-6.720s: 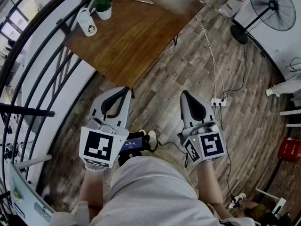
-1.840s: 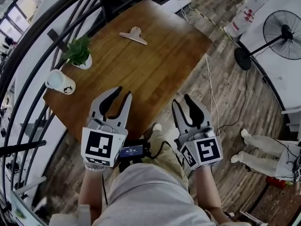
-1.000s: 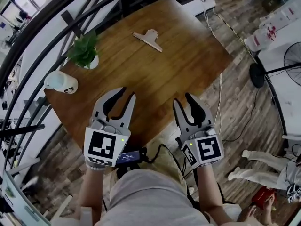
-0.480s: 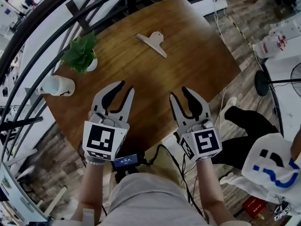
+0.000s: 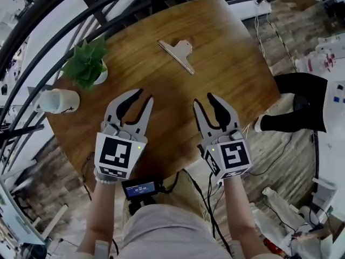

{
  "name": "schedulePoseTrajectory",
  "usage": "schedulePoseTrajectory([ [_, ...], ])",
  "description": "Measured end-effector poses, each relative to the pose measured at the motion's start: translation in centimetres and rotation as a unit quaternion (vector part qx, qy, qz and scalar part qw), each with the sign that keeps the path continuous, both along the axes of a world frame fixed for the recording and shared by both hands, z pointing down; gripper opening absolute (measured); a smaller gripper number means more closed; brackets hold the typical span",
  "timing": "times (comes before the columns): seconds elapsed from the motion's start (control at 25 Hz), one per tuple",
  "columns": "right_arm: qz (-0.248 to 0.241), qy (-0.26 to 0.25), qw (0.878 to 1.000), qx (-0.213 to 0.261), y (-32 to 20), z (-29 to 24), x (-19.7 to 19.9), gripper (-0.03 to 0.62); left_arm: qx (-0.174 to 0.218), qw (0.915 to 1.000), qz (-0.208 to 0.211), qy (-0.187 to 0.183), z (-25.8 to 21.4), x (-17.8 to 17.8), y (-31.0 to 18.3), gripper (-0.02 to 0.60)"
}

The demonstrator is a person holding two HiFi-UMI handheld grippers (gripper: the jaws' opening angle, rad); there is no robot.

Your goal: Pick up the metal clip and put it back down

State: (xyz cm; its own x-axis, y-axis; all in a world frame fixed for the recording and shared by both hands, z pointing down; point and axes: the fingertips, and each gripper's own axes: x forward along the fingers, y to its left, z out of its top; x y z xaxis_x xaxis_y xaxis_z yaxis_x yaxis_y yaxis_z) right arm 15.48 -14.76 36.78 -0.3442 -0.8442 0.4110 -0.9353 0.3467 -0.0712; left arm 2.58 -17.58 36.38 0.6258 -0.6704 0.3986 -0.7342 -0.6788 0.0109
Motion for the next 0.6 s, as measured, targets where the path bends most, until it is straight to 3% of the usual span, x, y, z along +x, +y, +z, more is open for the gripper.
schedulePoseTrajectory([
  [0.6, -0.053, 0.018, 0.998, -0.036, -6.9, 5.2, 0.0, 0.146, -0.024, 0.9992, -0.032, -0.001, 3.2, 1.3, -5.3, 0.095],
])
